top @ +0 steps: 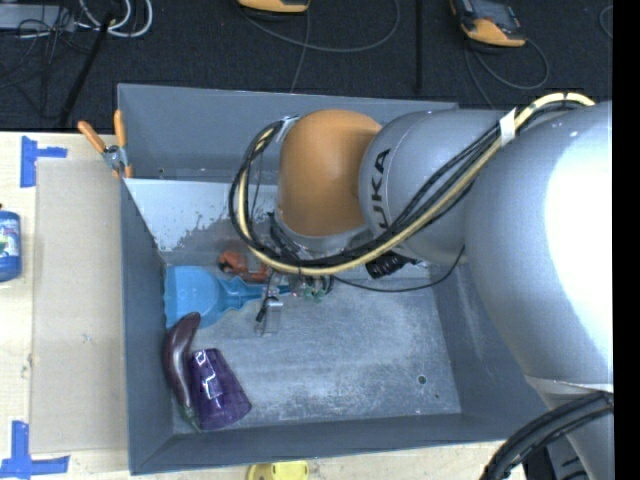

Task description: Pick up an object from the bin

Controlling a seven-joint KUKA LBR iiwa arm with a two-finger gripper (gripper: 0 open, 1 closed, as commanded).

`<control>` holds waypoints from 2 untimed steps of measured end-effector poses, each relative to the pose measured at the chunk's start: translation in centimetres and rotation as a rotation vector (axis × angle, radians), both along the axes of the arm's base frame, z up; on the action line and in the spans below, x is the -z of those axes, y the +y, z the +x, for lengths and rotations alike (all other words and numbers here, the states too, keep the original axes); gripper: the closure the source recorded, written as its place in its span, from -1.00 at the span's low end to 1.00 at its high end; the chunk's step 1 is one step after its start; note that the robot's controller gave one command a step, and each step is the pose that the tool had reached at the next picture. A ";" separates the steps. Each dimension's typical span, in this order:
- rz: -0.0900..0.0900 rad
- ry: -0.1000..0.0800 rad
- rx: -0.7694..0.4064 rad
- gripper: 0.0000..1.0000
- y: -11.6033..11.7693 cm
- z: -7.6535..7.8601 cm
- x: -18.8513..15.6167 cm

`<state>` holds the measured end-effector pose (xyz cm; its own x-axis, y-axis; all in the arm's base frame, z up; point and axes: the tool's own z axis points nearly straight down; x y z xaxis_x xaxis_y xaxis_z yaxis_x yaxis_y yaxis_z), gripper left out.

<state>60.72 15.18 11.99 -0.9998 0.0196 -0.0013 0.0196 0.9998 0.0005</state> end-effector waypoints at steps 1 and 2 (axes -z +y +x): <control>0.000 0.000 0.164 1.00 0.7 0.0 4.3; 0.000 0.000 0.164 1.00 0.7 0.0 4.3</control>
Offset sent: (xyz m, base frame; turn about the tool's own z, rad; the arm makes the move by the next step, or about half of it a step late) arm 0.0000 0.0000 0.0000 0.0000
